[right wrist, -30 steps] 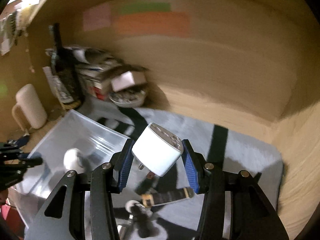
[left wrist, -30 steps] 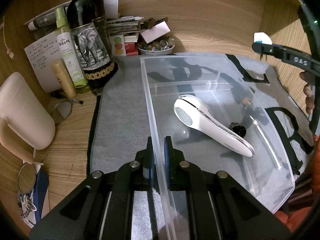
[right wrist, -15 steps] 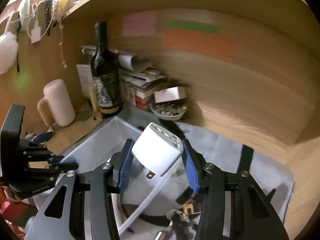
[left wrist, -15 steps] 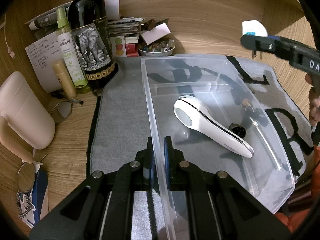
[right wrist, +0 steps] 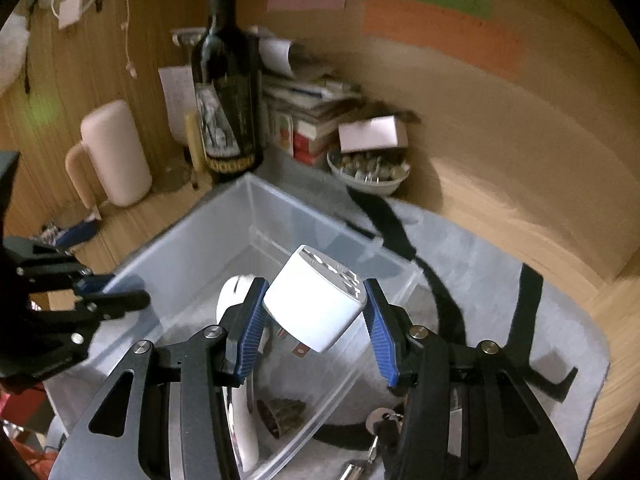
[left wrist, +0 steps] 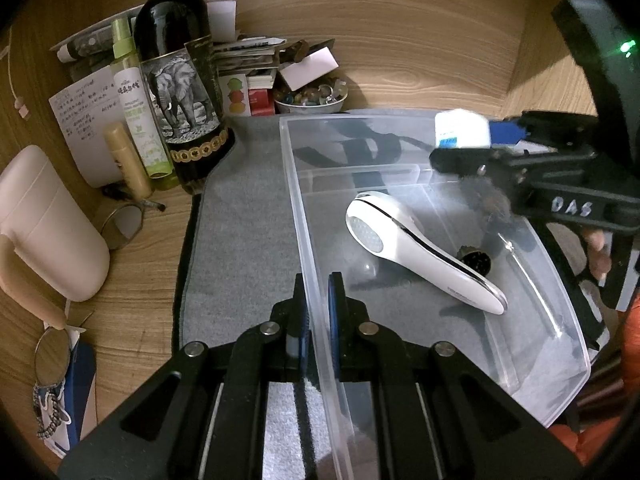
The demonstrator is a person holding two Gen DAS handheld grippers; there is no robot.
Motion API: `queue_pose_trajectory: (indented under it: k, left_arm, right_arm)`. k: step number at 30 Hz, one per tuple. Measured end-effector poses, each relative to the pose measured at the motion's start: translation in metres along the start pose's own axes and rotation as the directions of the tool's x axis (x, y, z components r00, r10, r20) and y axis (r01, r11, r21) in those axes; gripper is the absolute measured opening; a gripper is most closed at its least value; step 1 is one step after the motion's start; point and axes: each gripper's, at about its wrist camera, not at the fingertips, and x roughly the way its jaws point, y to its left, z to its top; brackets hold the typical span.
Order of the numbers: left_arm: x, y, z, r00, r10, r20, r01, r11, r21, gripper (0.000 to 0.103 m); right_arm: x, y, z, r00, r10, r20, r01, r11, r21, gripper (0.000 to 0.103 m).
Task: Organize rigid objects
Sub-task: 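Carry the plug adapter into the box and open the right gripper, then move the right gripper to the black-and-gold bottle on the rug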
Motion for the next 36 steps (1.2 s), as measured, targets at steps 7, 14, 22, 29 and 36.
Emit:
queue_pose_trajectory:
  k: [7, 14, 22, 29, 36]
  left_arm:
    - [0.0, 0.0, 0.0, 1.0, -0.005, 0.004, 0.005, 1.0, 0.001, 0.008]
    - [0.0, 0.0, -0.001, 1.0, -0.007, 0.005, 0.007, 1.0, 0.002, 0.008]
    - [0.001, 0.0, -0.001, 1.0, -0.006, 0.005, 0.006, 1.0, 0.003, 0.008]
    - [0.0, 0.0, -0.001, 1.0, -0.007, 0.006, 0.007, 1.0, 0.001, 0.008]
    - [0.001, -0.001, -0.001, 1.0, -0.009, 0.008, 0.009, 1.0, 0.0, 0.008]
  right_arm:
    - [0.018, 0.008, -0.008, 0.997, 0.004, -0.077, -0.007, 0.999, -0.033, 0.044]
    - [0.02, 0.011, -0.01, 0.995, 0.006, -0.097, -0.01, 0.999, -0.042, 0.044]
    - [0.0, 0.005, -0.006, 0.999, -0.014, -0.046, 0.013, 0.999, -0.039, 0.046]
    - [-0.04, -0.015, -0.002, 0.994, -0.096, 0.052, 0.097, 0.995, -0.007, 0.056]
    - [-0.061, -0.055, -0.013, 0.978, -0.203, 0.053, 0.199, 0.978, 0.067, 0.059]
